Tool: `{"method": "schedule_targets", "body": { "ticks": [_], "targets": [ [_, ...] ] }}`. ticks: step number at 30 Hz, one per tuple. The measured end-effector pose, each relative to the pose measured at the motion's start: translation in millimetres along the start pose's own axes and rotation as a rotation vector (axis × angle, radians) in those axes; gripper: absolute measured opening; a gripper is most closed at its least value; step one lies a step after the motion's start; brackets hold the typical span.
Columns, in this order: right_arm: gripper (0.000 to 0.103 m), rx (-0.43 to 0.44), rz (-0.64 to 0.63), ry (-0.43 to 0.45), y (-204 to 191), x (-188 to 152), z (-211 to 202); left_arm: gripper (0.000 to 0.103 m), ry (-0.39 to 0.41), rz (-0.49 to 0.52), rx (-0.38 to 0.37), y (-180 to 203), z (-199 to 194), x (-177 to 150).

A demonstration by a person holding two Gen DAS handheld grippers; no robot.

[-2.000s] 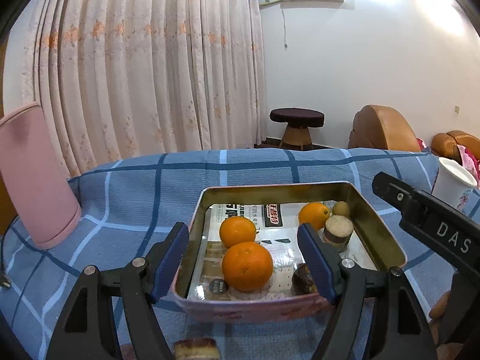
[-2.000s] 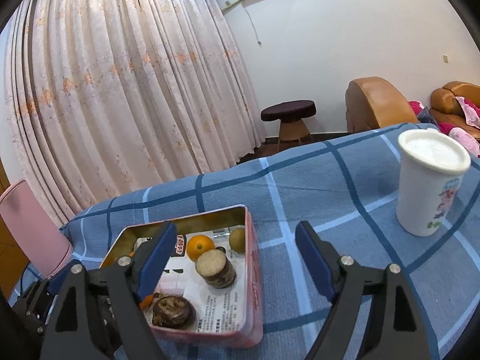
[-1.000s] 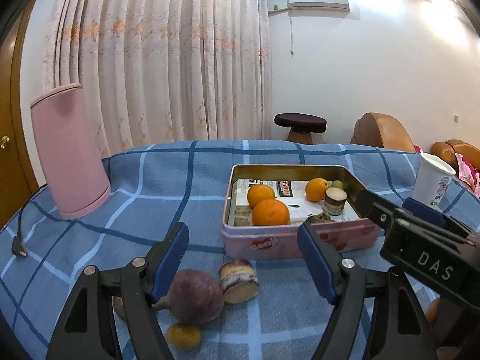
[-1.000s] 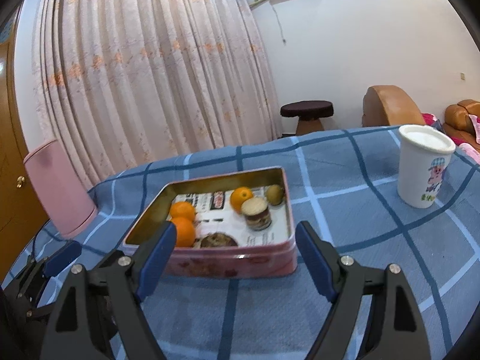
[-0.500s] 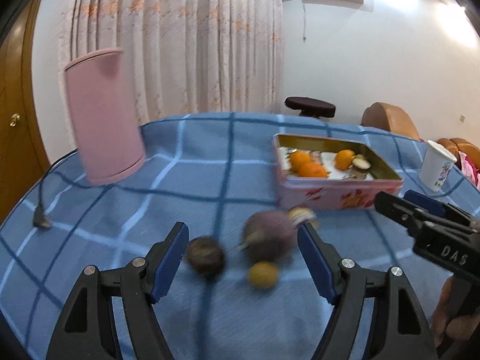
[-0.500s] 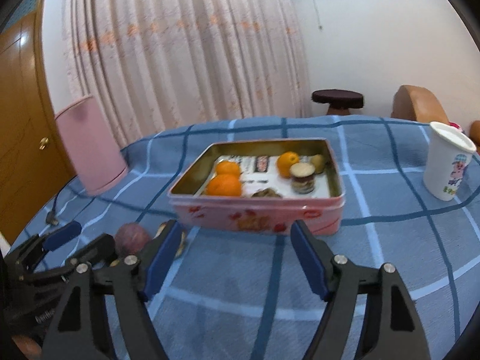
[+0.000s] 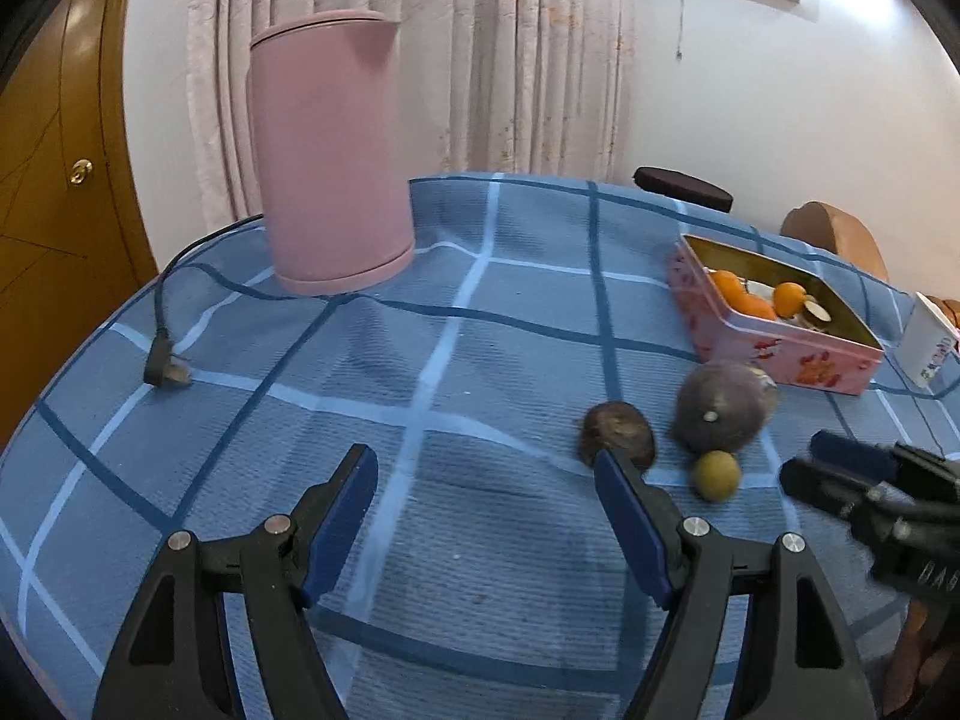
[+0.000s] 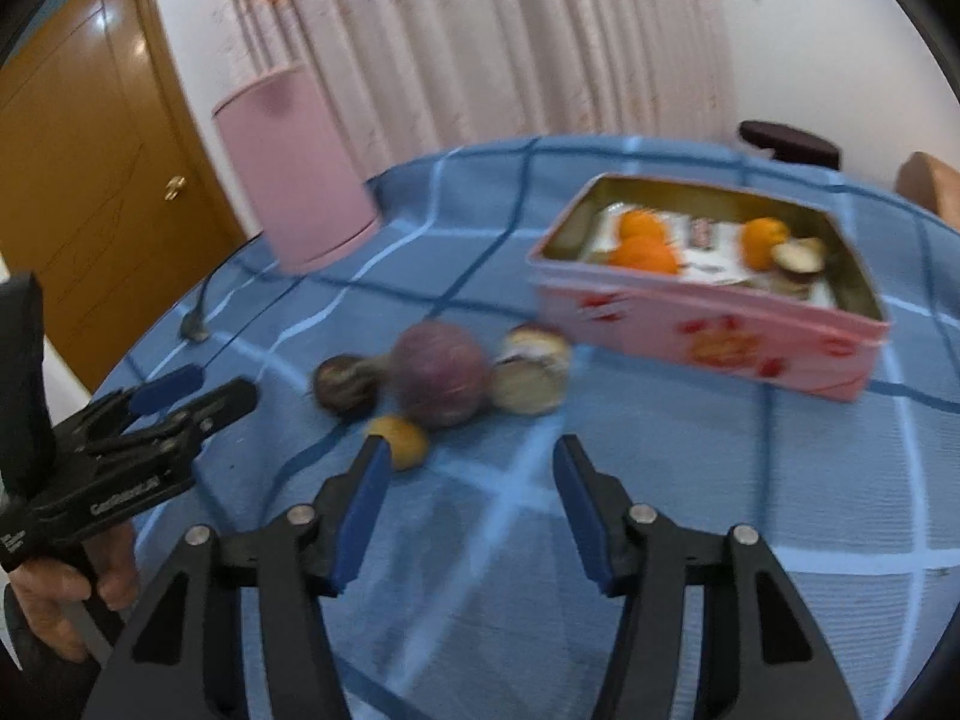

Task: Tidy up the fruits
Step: 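Grasp the dark round fruit with the left tool while the right tool grasps a small yellow fruit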

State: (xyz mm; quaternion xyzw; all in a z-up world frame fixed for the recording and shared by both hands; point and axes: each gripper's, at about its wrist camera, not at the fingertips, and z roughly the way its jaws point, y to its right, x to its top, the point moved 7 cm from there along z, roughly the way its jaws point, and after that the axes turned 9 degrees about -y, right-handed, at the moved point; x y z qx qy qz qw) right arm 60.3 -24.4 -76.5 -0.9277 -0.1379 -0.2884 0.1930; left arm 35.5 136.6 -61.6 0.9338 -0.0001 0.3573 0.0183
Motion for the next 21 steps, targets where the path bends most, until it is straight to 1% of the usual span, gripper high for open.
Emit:
{"method": "schedule_targets", "body": {
  "ticks": [2,3,4,6,8,10,11,15,17,21],
  "targets": [
    [0.056,-0.003,-0.024,-0.039,-12.6,2.0,14.0,0.076,0.000,0.010,0.005,0.0,0.7,0.8],
    [0.049,0.011,-0.035,-0.058,-19.2,3.9,21.3,0.076,-0.002,0.016,0.009,0.1,1.3,1.3],
    [0.046,0.020,-0.041,-0.068,-23.4,5.7,25.9,0.076,-0.003,0.023,0.014,-0.3,1.5,1.2],
    [0.046,0.020,-0.050,-0.083,-28.1,7.7,32.0,0.076,-0.010,0.037,0.016,0.7,3.2,2.7],
    [0.044,0.022,-0.049,-0.107,-28.1,5.3,36.6,0.076,-0.027,0.051,0.001,3.6,6.2,3.4],
    [0.032,0.027,-0.041,-0.111,-24.1,3.6,35.8,0.076,-0.049,0.075,-0.018,9.2,10.8,3.1],
    [0.031,0.029,-0.045,-0.112,-23.2,2.6,34.3,0.076,-0.057,0.088,-0.025,12.2,12.6,3.1],
    [0.031,-0.002,-0.054,-0.086,-13.6,-0.5,22.3,0.076,-0.073,0.149,-0.053,27.6,17.0,4.0],
    [0.031,-0.022,-0.046,-0.051,-2.9,0.1,11.3,0.076,-0.075,0.176,-0.064,35.7,19.6,6.5],
    [0.031,-0.063,0.004,0.022,25.1,6.2,-8.9,0.076,-0.098,0.197,-0.081,47.2,32.1,12.5]
  ]
}}
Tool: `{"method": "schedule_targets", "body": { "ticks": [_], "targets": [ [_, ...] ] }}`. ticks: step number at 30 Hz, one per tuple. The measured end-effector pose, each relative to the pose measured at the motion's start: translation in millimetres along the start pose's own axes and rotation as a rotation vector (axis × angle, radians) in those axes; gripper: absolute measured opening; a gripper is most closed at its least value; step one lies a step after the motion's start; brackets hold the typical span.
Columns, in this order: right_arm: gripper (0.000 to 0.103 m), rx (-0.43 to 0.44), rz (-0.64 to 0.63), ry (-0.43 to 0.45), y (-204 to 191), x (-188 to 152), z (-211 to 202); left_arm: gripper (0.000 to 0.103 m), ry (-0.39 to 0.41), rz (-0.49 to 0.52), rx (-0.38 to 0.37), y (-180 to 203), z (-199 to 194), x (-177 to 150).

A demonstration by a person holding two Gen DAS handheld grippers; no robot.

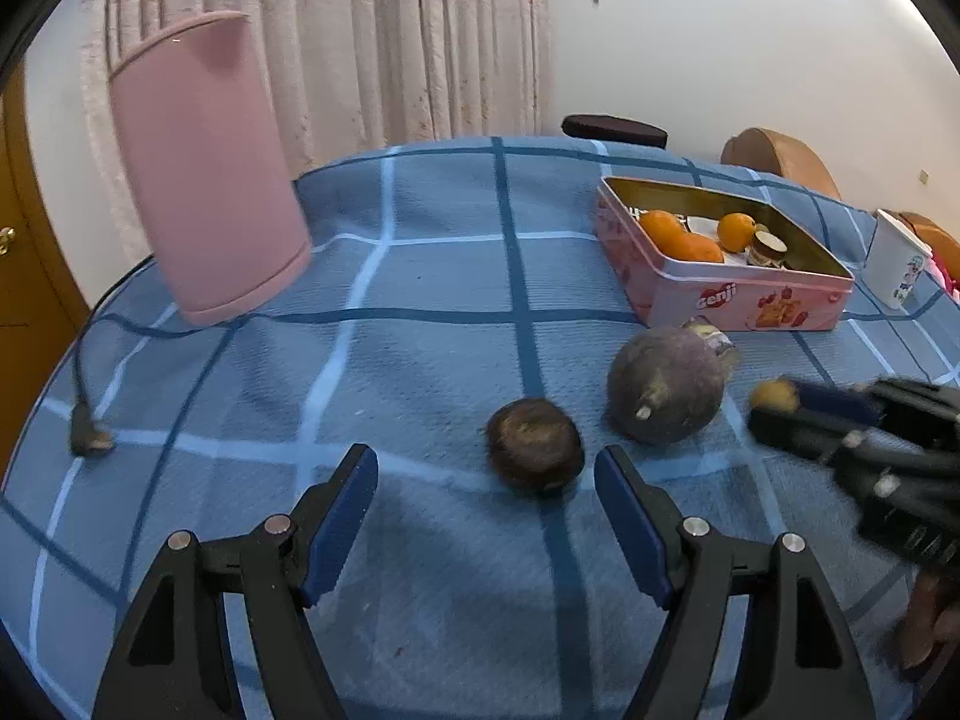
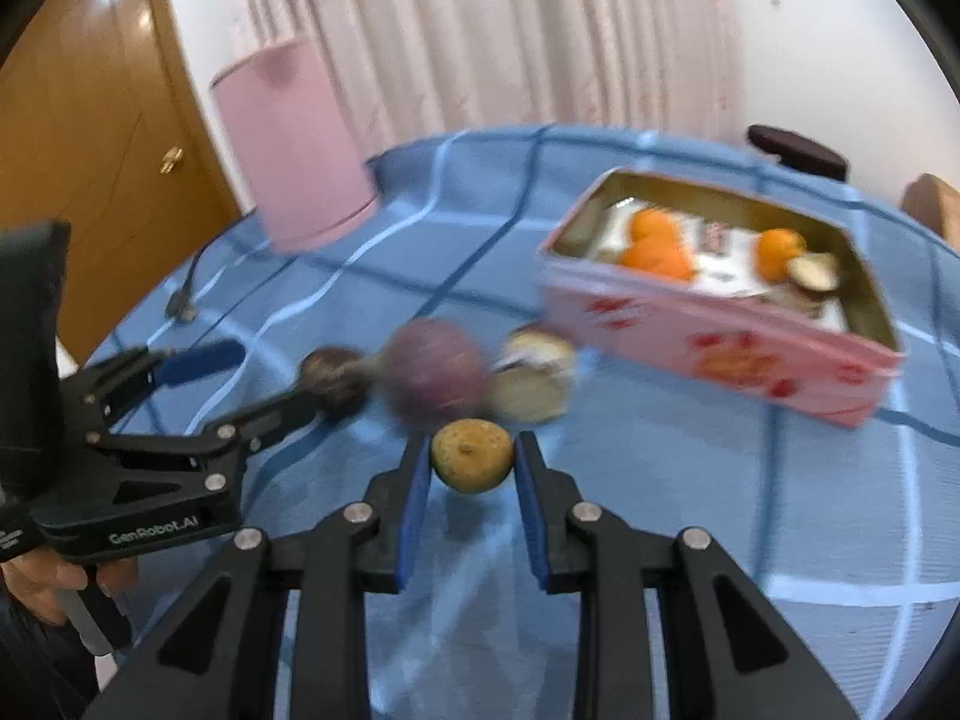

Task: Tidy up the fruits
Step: 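Grasp the dark round fruit with the left tool while the right tool grasps a small yellow fruit, then carry both held fruits over the pink tin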

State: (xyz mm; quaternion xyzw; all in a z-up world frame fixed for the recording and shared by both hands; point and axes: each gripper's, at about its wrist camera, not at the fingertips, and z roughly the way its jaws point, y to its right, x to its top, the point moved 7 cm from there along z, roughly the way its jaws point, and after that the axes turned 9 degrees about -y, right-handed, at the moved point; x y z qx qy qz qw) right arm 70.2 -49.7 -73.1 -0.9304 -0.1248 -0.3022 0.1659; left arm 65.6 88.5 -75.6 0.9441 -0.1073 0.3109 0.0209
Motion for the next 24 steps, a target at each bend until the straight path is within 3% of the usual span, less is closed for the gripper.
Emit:
{"method": "schedule_targets", "body": {
  "ticks": [4,6,8,12,17,21,24],
  "targets": [
    [0.031,0.014,0.076,0.030,21.4,6.4,-4.6,0.070,-0.038,0.015,-0.005,7.2,17.5,9.5],
    [0.031,-0.003,0.081,0.039,24.9,7.9,-5.9,0.049,-0.059,0.019,-0.024,10.4,24.9,12.9],
    [0.031,-0.006,0.089,0.048,28.7,9.6,-7.9,0.041,-0.087,0.018,-0.050,12.5,31.7,13.1],
    [0.031,-0.008,0.122,0.066,37.3,11.6,-11.5,0.041,-0.064,0.002,-0.028,10.3,27.3,13.4],
    [0.031,-0.042,0.151,0.149,54.1,22.8,-34.9,0.041,0.080,-0.066,0.016,-1.1,-3.3,24.9],
    [0.031,-0.118,0.164,0.214,76.8,41.9,-54.7,0.041,0.218,-0.078,-0.021,9.3,-38.5,51.1],
    [0.031,-0.180,0.186,0.255,98.5,58.5,-64.3,0.041,0.278,-0.049,-0.045,34.2,-49.4,75.6]
  ]
}}
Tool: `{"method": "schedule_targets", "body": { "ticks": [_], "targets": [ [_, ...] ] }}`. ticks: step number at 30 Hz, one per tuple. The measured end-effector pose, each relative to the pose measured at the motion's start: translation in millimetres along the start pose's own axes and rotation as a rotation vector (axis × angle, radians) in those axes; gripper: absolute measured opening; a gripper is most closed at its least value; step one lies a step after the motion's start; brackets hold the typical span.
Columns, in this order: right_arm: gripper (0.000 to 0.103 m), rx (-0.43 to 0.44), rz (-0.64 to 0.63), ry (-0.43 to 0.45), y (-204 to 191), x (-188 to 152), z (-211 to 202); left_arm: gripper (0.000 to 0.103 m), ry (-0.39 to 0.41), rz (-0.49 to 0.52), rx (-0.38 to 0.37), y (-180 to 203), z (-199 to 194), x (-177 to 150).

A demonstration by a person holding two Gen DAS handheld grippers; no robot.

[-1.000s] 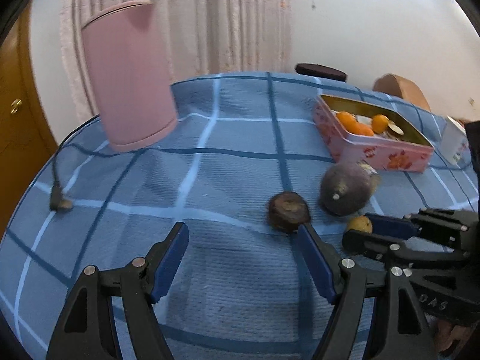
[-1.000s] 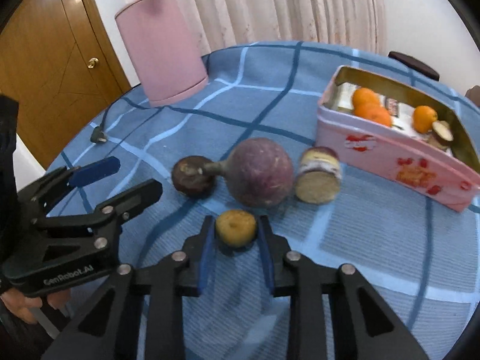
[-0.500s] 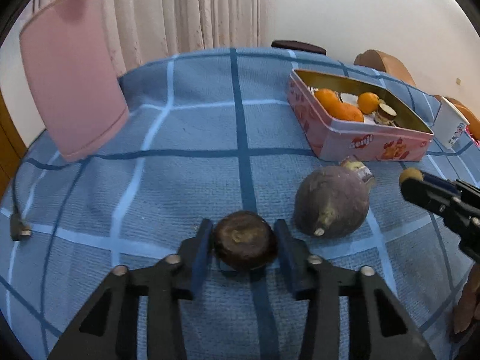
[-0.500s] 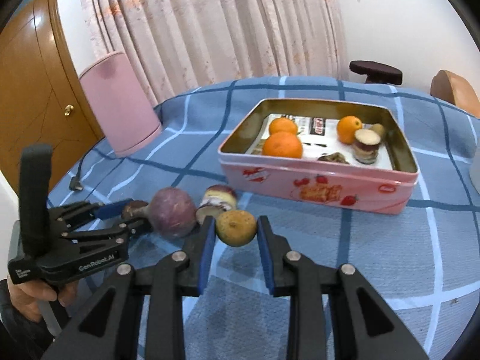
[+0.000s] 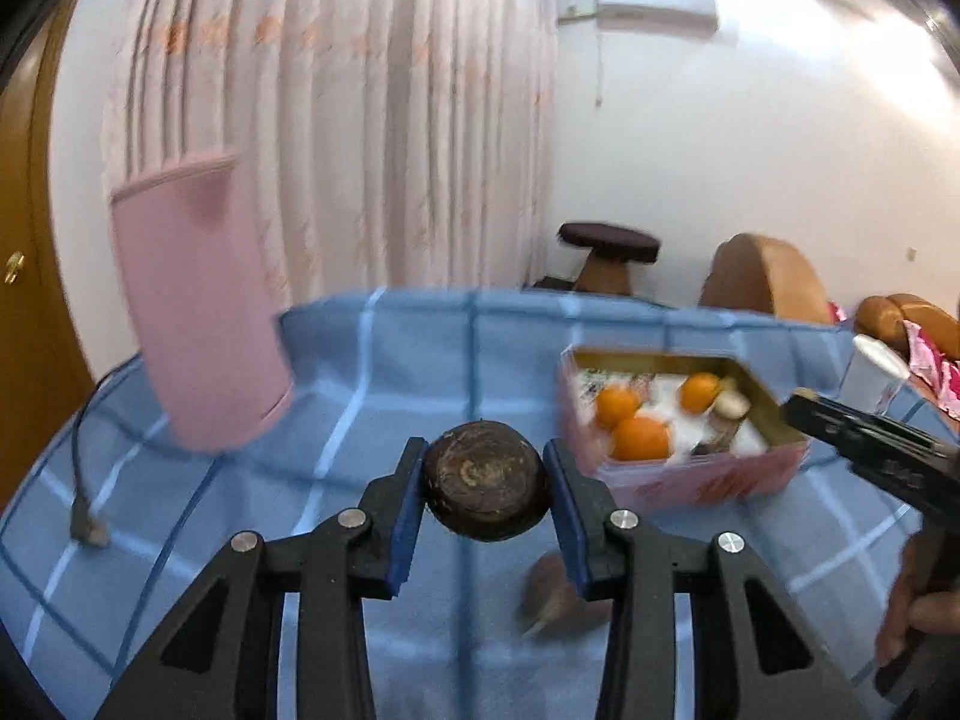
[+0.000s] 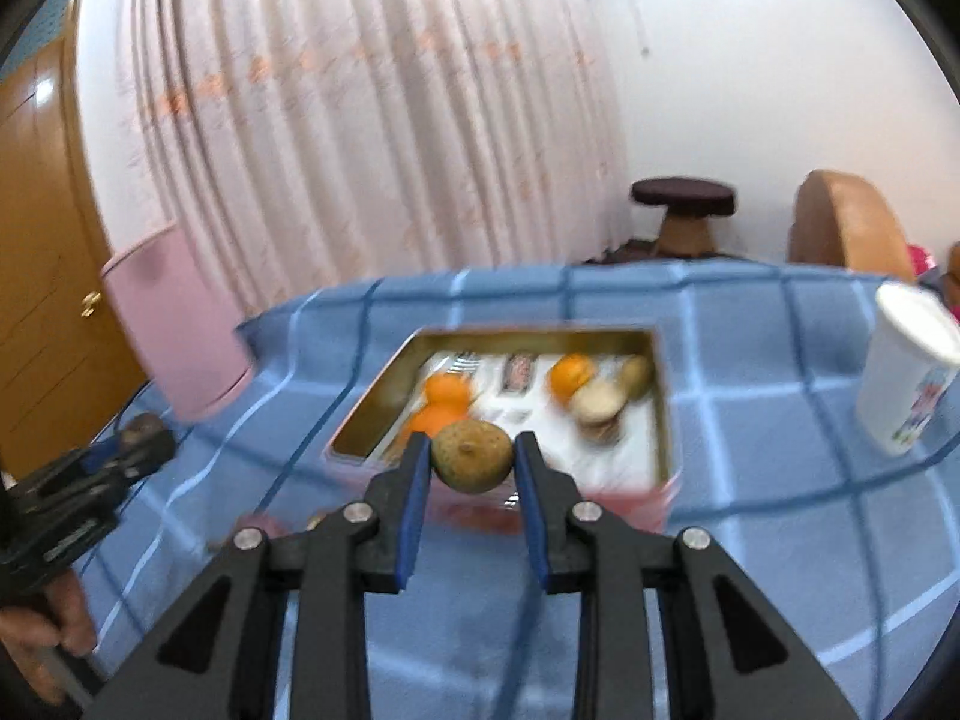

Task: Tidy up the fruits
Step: 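Carry both held fruits over the pink tin, then open both tools to drop the fruits into the pink tin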

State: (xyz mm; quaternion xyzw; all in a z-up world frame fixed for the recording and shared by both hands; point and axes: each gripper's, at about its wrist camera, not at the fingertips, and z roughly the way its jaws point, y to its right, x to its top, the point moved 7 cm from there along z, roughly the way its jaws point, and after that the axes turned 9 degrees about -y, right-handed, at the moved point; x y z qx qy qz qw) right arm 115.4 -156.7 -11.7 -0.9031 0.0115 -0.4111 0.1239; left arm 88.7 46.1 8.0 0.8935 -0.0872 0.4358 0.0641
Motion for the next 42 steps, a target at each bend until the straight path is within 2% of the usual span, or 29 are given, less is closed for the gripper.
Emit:
{"method": "schedule_targets", "body": {
  "ticks": [3,6,12,18,22,27,33,35,36,37,40,42],
  "targets": [
    [0.031,-0.057,0.025,0.037,19.0,18.9,4.3,0.041,0.009,0.012,-0.037,26.6,12.4,15.0],
    [0.031,-0.081,0.053,0.042,33.7,29.0,15.7,0.041,-0.014,0.002,-0.090,52.3,34.1,25.3],
    [0.031,-0.105,0.092,0.005,59.9,30.0,43.1,0.041,-0.035,0.031,-0.075,90.0,70.2,36.5],
    [0.031,-0.078,0.124,-0.040,74.9,29.6,61.3,0.041,-0.088,0.042,-0.076,116.2,104.9,38.4],
    [0.031,-0.059,0.138,-0.066,78.6,29.2,70.5,0.041,-0.110,0.051,-0.067,125.0,120.5,38.4],
    [0.031,-0.033,0.126,-0.081,74.9,31.4,78.7,0.041,-0.126,0.058,-0.031,123.0,131.1,34.1],
    [0.034,0.006,0.128,-0.082,71.5,27.9,80.1,0.041,-0.150,0.036,-0.024,117.1,137.5,29.6],
    [0.042,0.008,0.124,-0.070,69.6,27.3,77.0,0.041,-0.141,0.039,-0.018,117.5,135.8,29.9],
    [0.053,0.003,0.126,-0.057,70.1,26.8,73.3,0.042,-0.137,0.044,-0.012,118.3,134.7,29.4],
    [0.059,0.008,0.126,-0.037,69.4,27.3,69.0,0.042,-0.135,0.047,-0.008,118.6,133.5,28.9],
    [0.072,-0.007,0.121,0.018,67.0,29.2,55.5,0.057,-0.115,0.054,-0.004,120.0,124.9,26.1],
    [0.082,-0.037,0.117,0.060,67.1,29.1,44.8,0.074,-0.085,0.052,-0.001,119.5,114.6,24.4]
  ]
}}
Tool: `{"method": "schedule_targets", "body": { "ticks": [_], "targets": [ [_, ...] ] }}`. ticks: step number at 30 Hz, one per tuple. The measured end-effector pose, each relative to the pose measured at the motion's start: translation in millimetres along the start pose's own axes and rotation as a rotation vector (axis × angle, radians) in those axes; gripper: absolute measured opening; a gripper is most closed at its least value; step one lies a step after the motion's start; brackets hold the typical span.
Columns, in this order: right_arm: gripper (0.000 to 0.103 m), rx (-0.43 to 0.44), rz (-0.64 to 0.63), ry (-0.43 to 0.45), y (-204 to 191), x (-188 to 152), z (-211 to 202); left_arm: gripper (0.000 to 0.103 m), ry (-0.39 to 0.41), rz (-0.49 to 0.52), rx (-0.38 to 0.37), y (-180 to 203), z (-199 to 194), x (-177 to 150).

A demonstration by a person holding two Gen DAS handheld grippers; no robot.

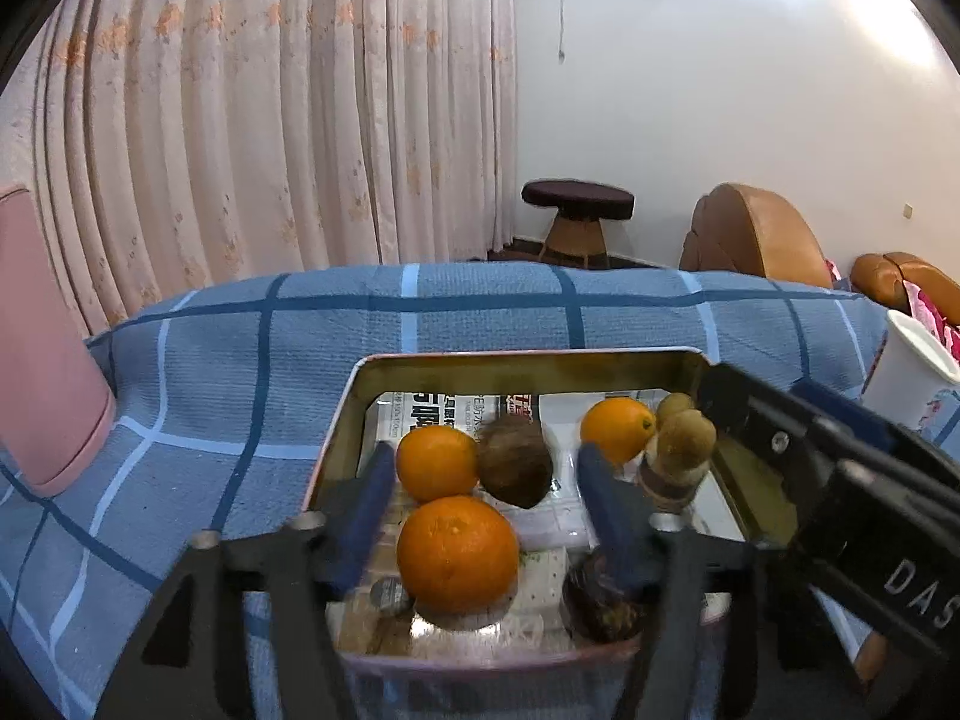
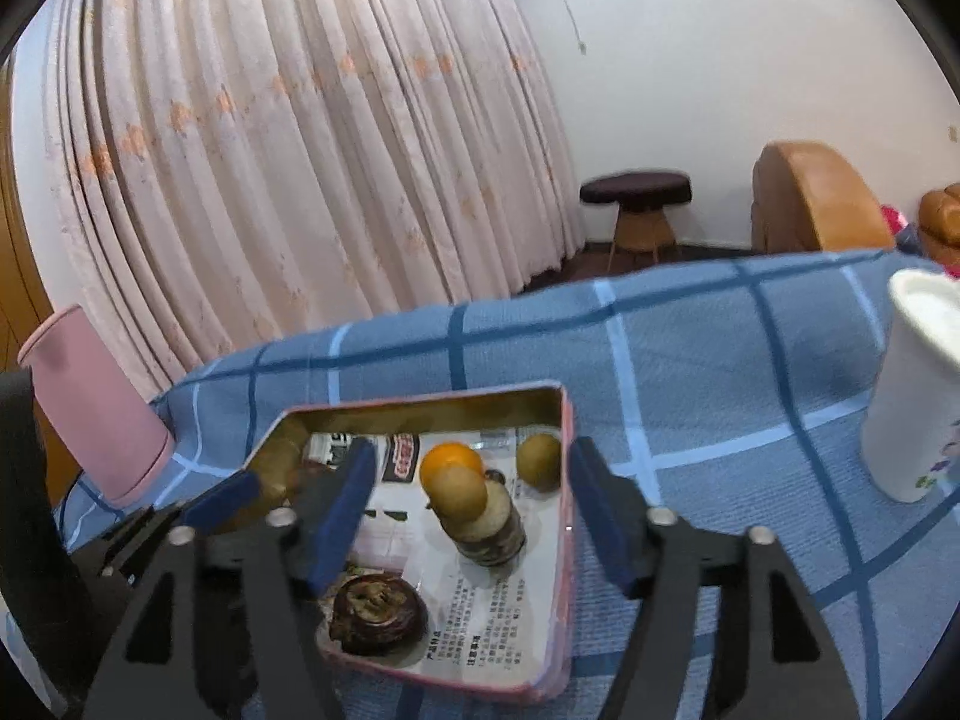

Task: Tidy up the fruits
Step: 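Open both tools to drop the fruits into the pink tin, then move both open tools back toward the purple fruit and sweet potato slice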

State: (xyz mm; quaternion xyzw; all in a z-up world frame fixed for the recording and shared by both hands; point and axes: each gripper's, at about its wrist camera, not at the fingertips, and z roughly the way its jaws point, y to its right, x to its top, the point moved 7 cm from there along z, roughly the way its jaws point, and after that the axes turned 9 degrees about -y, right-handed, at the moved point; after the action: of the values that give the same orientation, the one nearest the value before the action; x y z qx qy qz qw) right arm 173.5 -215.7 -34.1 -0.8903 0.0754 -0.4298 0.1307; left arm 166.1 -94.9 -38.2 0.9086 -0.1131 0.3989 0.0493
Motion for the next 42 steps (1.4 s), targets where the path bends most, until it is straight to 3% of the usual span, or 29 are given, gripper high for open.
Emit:
{"method": "schedule_targets", "body": {
  "ticks": [3,14,30,42],
  "targets": [
    [0.090,-0.027,0.006,0.045,1.9,1.6,-10.6,0.075,0.033,-0.004,0.016,-1.6,-11.6,-1.0],
    [0.091,-0.085,0.029,0.103,5.8,-1.8,-26.0,0.075,0.081,0.005,0.062,-9.9,-34.1,-12.8],
    [0.091,-0.120,0.021,0.099,0.9,-28.7,-47.8,0.075,0.078,-0.025,0.061,-24.4,-51.1,-31.6],
    [0.091,-0.083,-0.009,0.065,-16.4,-48.4,-59.3,0.075,0.070,-0.038,0.054,-35.2,-67.0,-49.0]
  ]
}}
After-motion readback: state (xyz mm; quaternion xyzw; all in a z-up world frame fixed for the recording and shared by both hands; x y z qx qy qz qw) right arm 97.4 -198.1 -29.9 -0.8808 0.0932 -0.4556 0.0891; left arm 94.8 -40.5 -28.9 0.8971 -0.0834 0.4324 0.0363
